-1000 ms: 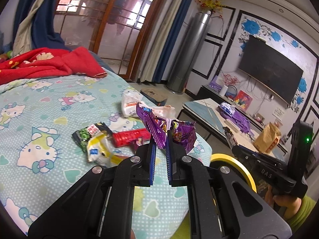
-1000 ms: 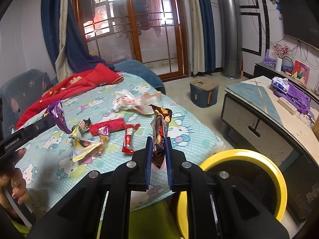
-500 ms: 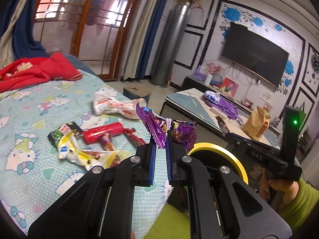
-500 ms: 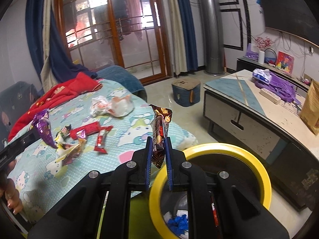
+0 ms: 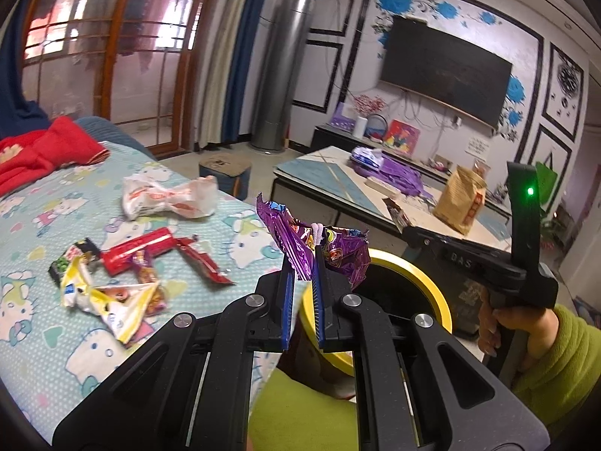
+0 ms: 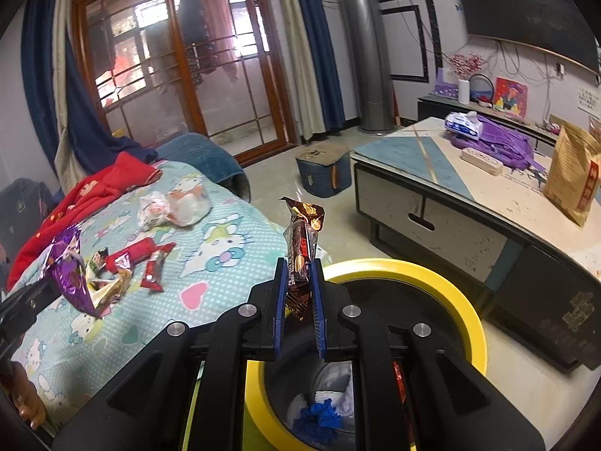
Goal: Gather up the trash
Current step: 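Carry the purple wrapper in the left tool while the right tool carries the brown candy bar to the bin, then open the left tool over the bin while the right tool releases the brown candy bar inside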
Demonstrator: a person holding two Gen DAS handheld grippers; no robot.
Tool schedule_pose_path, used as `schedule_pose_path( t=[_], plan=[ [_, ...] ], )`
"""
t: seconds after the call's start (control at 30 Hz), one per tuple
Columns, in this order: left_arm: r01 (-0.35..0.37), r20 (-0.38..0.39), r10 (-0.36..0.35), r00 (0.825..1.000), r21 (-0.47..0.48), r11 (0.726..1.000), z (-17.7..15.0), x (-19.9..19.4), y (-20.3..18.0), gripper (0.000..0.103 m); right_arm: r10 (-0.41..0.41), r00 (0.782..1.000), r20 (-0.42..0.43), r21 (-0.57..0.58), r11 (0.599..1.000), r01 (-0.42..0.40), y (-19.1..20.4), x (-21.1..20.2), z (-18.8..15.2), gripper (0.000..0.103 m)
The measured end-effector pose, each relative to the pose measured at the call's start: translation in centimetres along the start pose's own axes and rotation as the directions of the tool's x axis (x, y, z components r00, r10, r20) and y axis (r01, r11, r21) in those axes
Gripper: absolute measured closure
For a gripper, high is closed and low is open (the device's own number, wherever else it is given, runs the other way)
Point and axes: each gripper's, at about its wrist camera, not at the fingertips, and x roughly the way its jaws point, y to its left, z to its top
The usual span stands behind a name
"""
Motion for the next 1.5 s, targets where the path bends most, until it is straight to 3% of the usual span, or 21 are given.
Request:
schedule_pose_path(
  t=[0.37,0.8,1.5],
  plan=[
    [0.034,-0.058,-0.03,0.998,0.07,0.997,-1.1,2.5,-2.1,0.098,-0.012,1.0,-0.014,0.022,1.0,0.012,-1.6,0.1,-0.3,0.091],
    [0.084,-0.128,-0.062,0.99,0.17,0.982,-2.6,5.2,-5.2,0.098,-0.004,0.995,-0.096,0.058,0.998,0.01,-3.6,1.5,-1.4,0.09],
    [0.173,-0.29,-0.105,0.951,0.219,0.96,-5.0,11.2,-7.8,0.098,-0.005,0.987,-0.159,0.178,0.983,0.034,-7.4,3.2,-2.2,0.089]
  ],
)
